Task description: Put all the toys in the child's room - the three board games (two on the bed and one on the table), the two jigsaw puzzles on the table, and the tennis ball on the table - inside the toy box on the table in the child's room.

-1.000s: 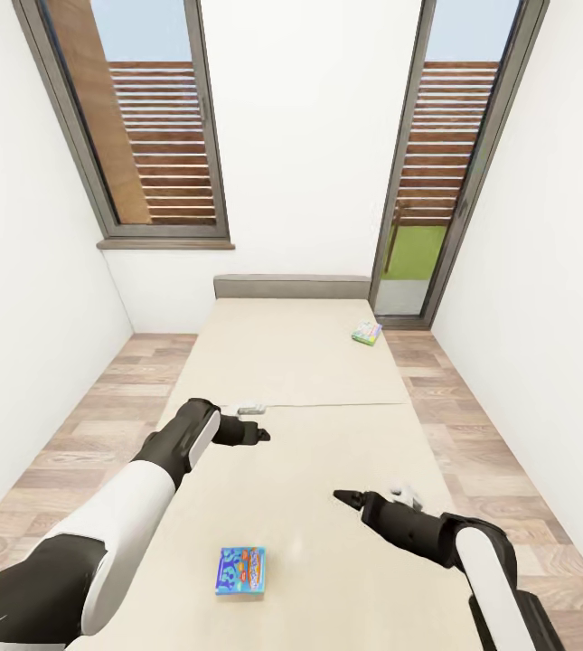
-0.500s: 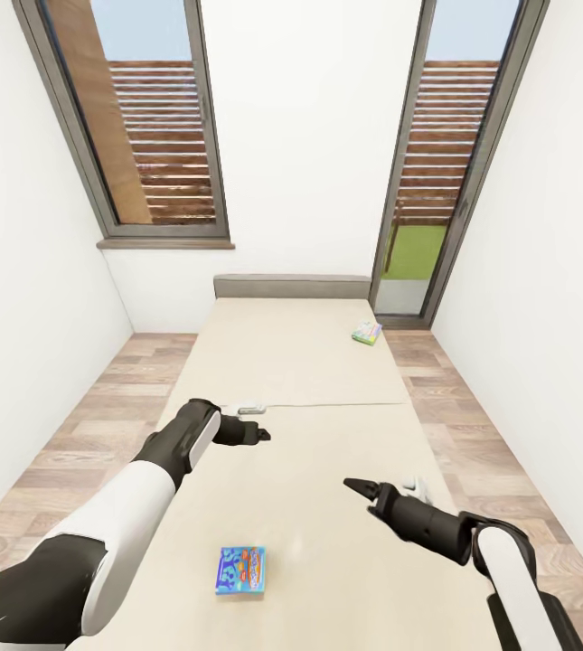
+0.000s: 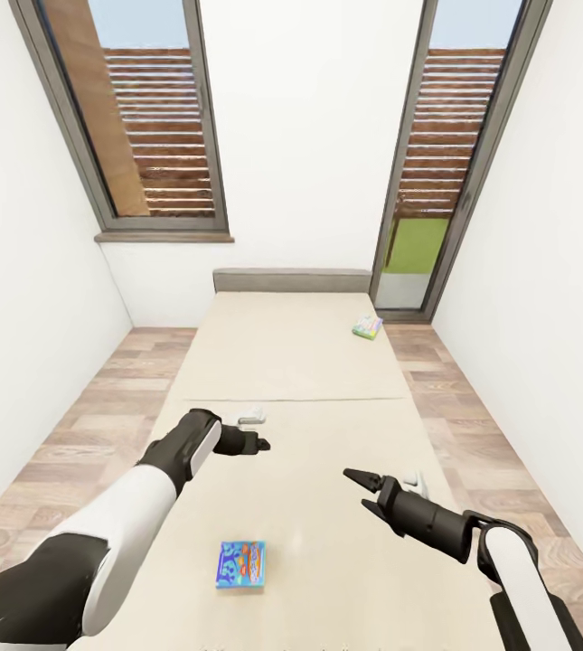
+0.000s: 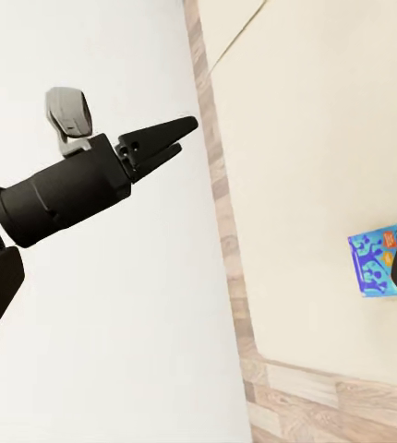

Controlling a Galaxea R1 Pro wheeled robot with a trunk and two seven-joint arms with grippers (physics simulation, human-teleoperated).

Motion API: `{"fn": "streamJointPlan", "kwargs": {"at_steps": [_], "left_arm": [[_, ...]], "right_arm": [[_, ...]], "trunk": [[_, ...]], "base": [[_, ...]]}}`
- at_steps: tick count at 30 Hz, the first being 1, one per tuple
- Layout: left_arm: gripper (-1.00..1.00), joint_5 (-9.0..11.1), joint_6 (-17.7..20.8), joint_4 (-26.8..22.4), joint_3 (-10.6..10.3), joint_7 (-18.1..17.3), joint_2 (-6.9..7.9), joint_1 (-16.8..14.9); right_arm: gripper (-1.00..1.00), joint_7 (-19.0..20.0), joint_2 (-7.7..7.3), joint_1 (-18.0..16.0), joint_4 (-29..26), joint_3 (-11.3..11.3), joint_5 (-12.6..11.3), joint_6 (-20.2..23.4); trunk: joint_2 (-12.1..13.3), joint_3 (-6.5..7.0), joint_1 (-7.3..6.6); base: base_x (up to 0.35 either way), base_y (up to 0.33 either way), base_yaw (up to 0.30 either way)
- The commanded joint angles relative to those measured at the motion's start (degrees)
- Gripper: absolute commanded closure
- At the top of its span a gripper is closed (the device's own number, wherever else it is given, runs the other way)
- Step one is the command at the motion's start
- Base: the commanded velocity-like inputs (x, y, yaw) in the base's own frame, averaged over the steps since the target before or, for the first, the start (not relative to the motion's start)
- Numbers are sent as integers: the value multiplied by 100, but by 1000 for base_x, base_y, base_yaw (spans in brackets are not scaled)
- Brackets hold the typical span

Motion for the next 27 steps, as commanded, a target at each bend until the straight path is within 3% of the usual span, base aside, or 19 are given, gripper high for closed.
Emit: {"fn": "streamJointPlan", "kwargs": {"at_steps": [1,8,17,27], "left_arm": [[-100,55,24,48,-27,22,2,-4],[-100,58,14,156,-37,232,-10,-4],[-100,64,0,233,-25,384,-19,-4],[-100,54,-20,302,242,410,-20,-4]], "right_arm": [[-100,-37,0,-5,-5,-19,-51,24],[-100,-36,2,-12,-6,-180,-79,24],[-100,-37,7,-13,-1,-230,-81,24],[-100,-37,8,-14,0,-238,-75,24]], "trunk": [[-11,-20,3],[-11,-84,3],[-11,-168,3],[-11,-260,3]], "base": [[0,0,0],[0,0,0],[0,0,0],[0,0,0]]}}
